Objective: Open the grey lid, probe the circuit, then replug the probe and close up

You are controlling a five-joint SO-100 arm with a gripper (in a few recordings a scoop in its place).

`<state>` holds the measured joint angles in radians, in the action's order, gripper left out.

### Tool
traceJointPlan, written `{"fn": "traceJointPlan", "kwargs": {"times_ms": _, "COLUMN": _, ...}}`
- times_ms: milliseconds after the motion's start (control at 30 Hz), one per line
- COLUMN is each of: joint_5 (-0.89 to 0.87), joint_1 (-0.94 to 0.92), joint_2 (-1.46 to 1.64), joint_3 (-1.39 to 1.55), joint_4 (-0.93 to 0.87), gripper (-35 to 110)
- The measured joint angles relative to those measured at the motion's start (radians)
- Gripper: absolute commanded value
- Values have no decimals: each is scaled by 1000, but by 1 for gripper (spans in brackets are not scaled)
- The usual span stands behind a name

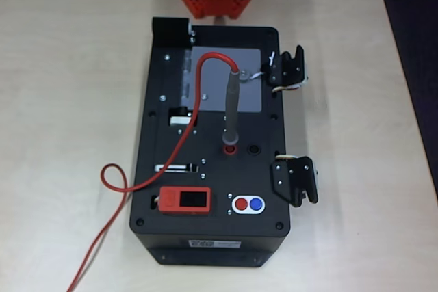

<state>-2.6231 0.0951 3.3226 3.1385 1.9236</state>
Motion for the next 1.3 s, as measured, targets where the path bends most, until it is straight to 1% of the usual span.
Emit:
{"fn": "traceJointPlan", "kwargs": {"times_ms": 533, "joint_5": 8, "joint_1": 5, "joint_2": 0, "joint_3": 0, "joint_4": 0, "gripper": 0}}
{"fn": "traceJointPlan", "kwargs": {"times_ms": 633, "joint_5": 38, "joint_1": 18, "joint_2": 0, "joint_3": 0, "joint_4": -52, "gripper": 0}}
{"fn": "traceJointPlan", "kwargs": {"times_ms": 967, "joint_5": 173, "joint_1": 0, "joint_2": 0, "joint_3": -72, "joint_4": -436, "gripper": 0}}
{"fn": "traceJointPlan", "kwargs": {"times_ms": 1067, "joint_5": 222, "joint_1": -18, "joint_2": 0, "joint_3": -137, "joint_4": -588, "gripper": 0}}
{"fn": "traceJointPlan", "kwargs": {"times_ms": 1300, "joint_5": 368, "joint_1": -35, "joint_2": 0, "joint_3": -276, "joint_4": -1042, "gripper": 0}}
